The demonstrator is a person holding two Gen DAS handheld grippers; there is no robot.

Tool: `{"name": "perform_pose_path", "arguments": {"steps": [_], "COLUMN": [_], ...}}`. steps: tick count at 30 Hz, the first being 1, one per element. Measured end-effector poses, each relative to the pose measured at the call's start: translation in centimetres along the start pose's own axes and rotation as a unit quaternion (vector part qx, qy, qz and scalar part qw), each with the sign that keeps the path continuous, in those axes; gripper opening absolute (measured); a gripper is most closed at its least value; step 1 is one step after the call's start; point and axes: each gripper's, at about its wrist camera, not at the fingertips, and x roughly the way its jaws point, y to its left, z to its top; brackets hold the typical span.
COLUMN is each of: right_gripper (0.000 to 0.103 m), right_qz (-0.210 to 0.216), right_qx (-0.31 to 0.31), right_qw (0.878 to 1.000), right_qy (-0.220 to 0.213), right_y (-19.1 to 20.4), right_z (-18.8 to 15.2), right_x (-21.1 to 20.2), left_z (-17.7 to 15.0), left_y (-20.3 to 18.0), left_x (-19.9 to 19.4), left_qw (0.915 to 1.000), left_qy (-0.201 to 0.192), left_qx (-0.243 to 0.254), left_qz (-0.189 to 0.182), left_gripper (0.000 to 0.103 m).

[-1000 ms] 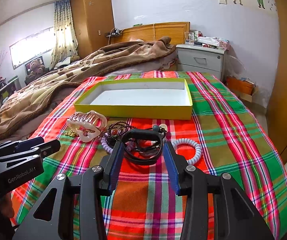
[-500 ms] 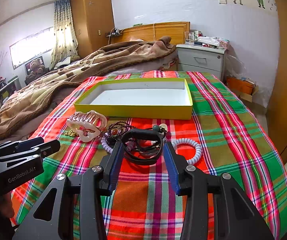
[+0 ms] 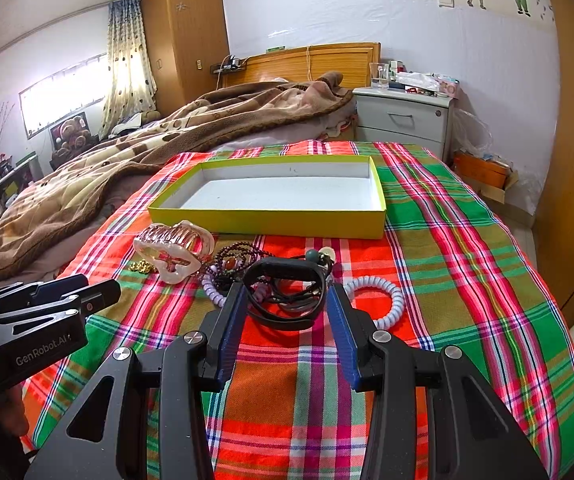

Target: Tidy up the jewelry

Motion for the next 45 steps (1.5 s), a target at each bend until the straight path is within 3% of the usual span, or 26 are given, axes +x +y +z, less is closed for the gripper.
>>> {"name": "perform_pose_path", "arguments": {"steps": [20,26,32,38,45], "right_gripper": [0.042,0.042,0.042,0.042,0.042], "right_qz": [0.001,-0.003,0.014,0.040,0.054], "right_qx": [0.006,0.020,0.022,0.022,0.000], "right_qw": [1.000,1.000,0.998,0.995,0.993], "right_qy": [0.009,0.019,0.053,0.083,0.110], "right_y": [-0.7,-2.6,-3.5,-3.9,-3.5], "right_z": [0.6,1.4,2.0,2.5,2.8], "right_x": [1.0,1.5,3.5,5.7,7.2], "left_z": [0.4,1.3,2.6,3.7,4.6], "left_y": [0.4,1.6,2.4,2.5,1.7], "left_x": [0.7,1.1,2.3,3.6,4.7], "left_qw": [0.9999,0.9984,0.9946,0.9915,0.9889], "left_qy": [0.014,0.009,0.034,0.048,0.058], "left_qx": [-0.001,-0.005,-0.006,0.011,0.070], "left_qz": [-0.007,-0.056,-0.098,-0.121,-0.118], "left_gripper": [0.044,0.044,0.045,0.049,0.050]}}
